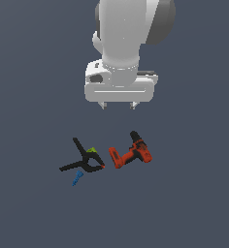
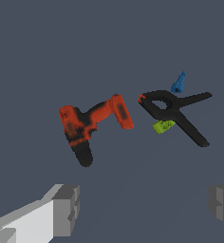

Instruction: Pick up a designated object from a clutter of objects.

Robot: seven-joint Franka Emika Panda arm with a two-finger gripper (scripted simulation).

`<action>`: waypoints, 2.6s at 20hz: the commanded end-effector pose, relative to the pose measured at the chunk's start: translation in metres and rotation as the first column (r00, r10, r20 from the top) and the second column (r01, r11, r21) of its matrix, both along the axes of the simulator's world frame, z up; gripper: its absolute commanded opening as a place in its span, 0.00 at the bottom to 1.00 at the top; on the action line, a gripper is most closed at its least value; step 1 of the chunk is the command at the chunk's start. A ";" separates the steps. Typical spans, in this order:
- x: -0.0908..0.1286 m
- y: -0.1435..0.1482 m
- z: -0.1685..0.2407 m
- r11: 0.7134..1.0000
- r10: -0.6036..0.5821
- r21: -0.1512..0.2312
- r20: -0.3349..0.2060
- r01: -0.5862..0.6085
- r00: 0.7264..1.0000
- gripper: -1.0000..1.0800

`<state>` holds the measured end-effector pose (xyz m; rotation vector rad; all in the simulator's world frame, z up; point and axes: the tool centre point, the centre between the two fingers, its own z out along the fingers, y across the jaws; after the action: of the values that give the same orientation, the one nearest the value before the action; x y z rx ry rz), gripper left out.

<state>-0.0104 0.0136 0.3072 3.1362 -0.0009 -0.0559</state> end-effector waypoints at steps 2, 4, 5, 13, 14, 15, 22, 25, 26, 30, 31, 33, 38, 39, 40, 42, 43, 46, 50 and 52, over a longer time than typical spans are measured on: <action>0.000 0.000 0.000 1.000 0.001 -0.001 0.000 -0.001 1.000 0.81; 0.000 -0.001 0.002 1.000 0.005 -0.005 0.003 -0.005 1.000 0.81; 0.001 -0.002 0.004 1.000 0.009 -0.008 0.006 -0.009 1.000 0.81; 0.002 -0.003 0.005 1.000 0.020 -0.018 0.012 -0.019 1.000 0.81; 0.002 -0.003 0.003 1.000 0.022 -0.020 0.013 -0.021 1.000 0.81; 0.003 -0.002 0.001 0.999 0.024 -0.021 0.014 -0.024 1.000 0.81; 0.006 0.005 -0.027 0.998 0.054 -0.041 0.024 -0.053 0.998 0.81; 0.008 0.010 -0.045 0.996 0.076 -0.053 0.031 -0.074 0.997 0.81; 0.008 0.012 -0.052 0.995 0.084 -0.057 0.034 -0.082 0.996 0.81; 0.008 0.023 -0.083 0.990 0.127 -0.074 0.045 -0.123 0.991 0.81; 0.007 0.026 -0.092 0.988 0.139 -0.078 0.049 -0.135 0.989 0.81; 0.005 0.033 -0.109 0.984 0.164 -0.085 0.055 -0.159 0.985 0.81; -0.003 0.051 -0.149 0.970 0.229 -0.095 0.070 -0.222 0.971 0.81; -0.005 0.054 -0.157 0.967 0.242 -0.096 0.073 -0.235 0.967 0.81; -0.008 0.058 -0.165 0.964 0.256 -0.096 0.076 -0.248 0.964 0.81; -0.013 0.066 -0.180 0.957 0.282 -0.096 0.082 -0.274 0.956 0.81; -0.016 0.070 -0.187 0.953 0.295 -0.095 0.085 -0.287 0.952 0.81; -0.025 0.080 -0.206 0.943 0.329 -0.091 0.093 -0.321 0.940 0.81; -0.036 0.091 -0.225 0.930 0.364 -0.084 0.101 -0.357 0.926 0.81; -0.041 0.095 -0.232 0.925 0.377 -0.080 0.105 -0.370 0.920 0.81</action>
<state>-0.0479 0.1054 0.0811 3.0120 0.5645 0.1238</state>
